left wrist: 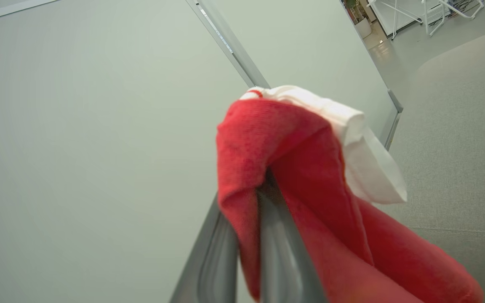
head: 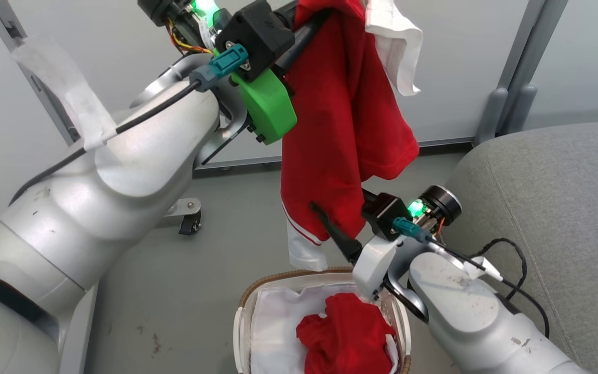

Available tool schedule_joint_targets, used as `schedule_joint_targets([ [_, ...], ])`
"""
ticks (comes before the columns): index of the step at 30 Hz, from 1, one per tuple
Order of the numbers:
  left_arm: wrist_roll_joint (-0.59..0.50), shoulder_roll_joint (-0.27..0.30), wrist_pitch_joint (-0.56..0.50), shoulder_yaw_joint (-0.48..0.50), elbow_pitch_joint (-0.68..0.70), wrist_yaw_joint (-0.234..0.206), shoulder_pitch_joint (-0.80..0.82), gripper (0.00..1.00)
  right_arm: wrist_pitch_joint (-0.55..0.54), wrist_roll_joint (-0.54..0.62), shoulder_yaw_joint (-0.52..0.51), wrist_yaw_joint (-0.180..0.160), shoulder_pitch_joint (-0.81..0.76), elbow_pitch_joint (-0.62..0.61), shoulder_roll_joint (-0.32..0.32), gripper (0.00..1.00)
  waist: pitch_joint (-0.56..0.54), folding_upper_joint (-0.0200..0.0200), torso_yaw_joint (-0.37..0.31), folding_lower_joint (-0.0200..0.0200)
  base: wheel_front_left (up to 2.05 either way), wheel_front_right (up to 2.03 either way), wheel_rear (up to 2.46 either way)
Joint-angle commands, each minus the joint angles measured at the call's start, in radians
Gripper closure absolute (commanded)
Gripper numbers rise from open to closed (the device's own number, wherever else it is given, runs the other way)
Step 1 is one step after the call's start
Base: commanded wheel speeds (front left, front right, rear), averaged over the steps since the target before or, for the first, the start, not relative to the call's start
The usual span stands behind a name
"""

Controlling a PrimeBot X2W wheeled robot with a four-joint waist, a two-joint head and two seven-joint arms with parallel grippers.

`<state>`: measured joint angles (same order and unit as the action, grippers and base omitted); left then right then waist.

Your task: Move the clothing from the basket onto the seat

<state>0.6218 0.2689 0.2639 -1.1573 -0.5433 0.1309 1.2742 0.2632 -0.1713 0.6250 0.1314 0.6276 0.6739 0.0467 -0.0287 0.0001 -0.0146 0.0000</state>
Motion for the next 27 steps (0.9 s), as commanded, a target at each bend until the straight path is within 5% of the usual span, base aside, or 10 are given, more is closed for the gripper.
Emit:
schedule_joint_targets([
  [1,0.006,-0.003,0.001,0.006,0.004,0.0,-0.02,1.0,0.003,-0.014,0.005,-0.001,0.023,0.012,0.007,0.93,-0.002,-0.0001,0.002,0.0,0.0,0.0,0.0],
  [2,0.008,-0.002,0.001,0.008,0.006,0.0,-0.024,1.0,0.002,-0.021,0.011,-0.001,0.027,0.021,0.006,1.0,-0.003,-0.0001,0.002,0.0,0.0,0.0,0.0],
  [18,0.003,0.013,0.001,0.061,0.002,0.0,-0.101,1.0,0.002,-0.053,-0.007,-0.001,0.007,0.01,0.005,1.0,-0.006,-0.0001,-0.007,0.0,0.0,0.0,0.0],
  [19,0.007,0.011,0.001,0.066,0.001,0.0,-0.107,0.89,0.002,-0.053,-0.01,-0.001,0.005,0.009,0.005,1.0,-0.006,-0.0001,-0.008,0.0,0.0,0.0,0.0],
  [20,0.012,0.009,0.001,0.071,-0.001,-0.001,-0.114,0.62,0.002,-0.053,-0.012,-0.001,0.003,0.007,0.005,1.0,-0.006,-0.0001,-0.008,0.0,0.0,0.0,0.0],
  [21,0.021,0.008,0.001,0.073,-0.007,0.0,-0.129,0.18,0.002,-0.052,-0.015,-0.001,-0.001,0.006,0.005,1.0,-0.007,-0.0001,-0.009,0.0,0.0,0.0,0.0],
  [22,0.028,0.007,0.001,0.07,-0.012,0.0,-0.14,0.0,0.002,-0.052,-0.019,-0.001,-0.003,0.005,0.005,1.0,-0.007,-0.0001,-0.01,0.0,0.0,0.0,0.0],
  [27,0.119,-0.002,0.001,0.074,-0.056,0.0,-0.211,0.0,0.002,-0.044,-0.052,-0.001,-0.009,-0.001,0.005,1.0,-0.009,-0.0001,-0.011,0.0,0.0,0.0,0.0],
])
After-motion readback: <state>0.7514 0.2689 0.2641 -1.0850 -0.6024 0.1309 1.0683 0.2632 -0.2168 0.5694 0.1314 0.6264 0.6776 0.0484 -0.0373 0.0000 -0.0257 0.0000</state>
